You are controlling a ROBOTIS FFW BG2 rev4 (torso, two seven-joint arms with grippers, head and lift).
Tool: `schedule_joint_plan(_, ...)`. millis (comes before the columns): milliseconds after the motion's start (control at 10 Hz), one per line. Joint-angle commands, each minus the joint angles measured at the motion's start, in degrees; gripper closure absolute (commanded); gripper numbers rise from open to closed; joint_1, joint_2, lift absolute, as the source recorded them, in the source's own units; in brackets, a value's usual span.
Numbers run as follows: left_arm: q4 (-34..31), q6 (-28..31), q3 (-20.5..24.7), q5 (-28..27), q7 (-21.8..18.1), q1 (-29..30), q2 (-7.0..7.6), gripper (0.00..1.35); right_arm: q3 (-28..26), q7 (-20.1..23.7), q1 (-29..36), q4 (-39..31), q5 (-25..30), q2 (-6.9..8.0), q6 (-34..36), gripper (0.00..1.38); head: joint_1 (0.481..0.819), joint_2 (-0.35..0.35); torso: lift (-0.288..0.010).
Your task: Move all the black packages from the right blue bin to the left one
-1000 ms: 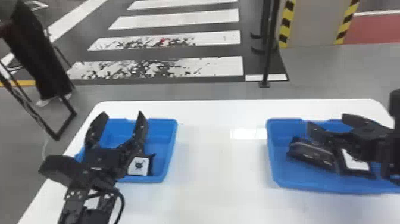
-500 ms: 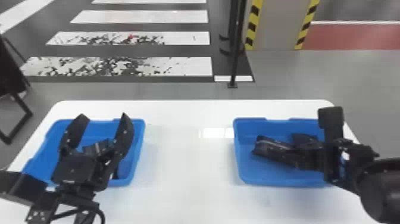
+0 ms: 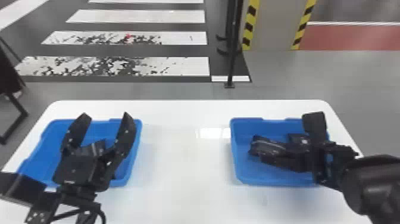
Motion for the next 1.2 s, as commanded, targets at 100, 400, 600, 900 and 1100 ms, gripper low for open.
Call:
schedule_joint_plan(100, 0.0, -0.03, 0.09, 0.82, -0.11, 0.01, 0.0, 0.15, 0.0, -0.35, -1.95, 3.51, 0.42, 0.0, -0.13, 0.08, 0.695, -0.015, -0.132)
schedule_joint_plan(400, 0.0, -0.45, 0.54, 1.51, -0.2, 0.15, -0.09, 0.15, 0.34, -0.27, -2.65, 5.34, -0.38, 0.0, 0.29, 0.89, 0.695, -0.026, -0.132)
schedule_joint_plan(600, 0.14, -0.59, 0.66, 1.51, -0.2, 0.15, -0.17, 0.15, 0.46, -0.27, -1.95, 5.34, -3.12, 0.17, -1.82, 1.18, 0.695, -0.018, -0.132)
schedule_joint_plan(900, 0.14, -2.84, 0.09, 3.22, -0.2, 0.29, -0.09, 0.15, -0.91, 0.88, 1.14, 4.63, -10.78, 0.35, -7.3, 1.18, 0.695, 0.011, -0.132)
schedule_joint_plan(1100, 0.14, -4.53, -1.05, 6.53, 0.06, 0.57, 0.0, 0.15, -3.2, 2.81, 3.53, 2.8, -16.03, 0.7, -12.08, 1.18, 0.695, 0.029, -0.132)
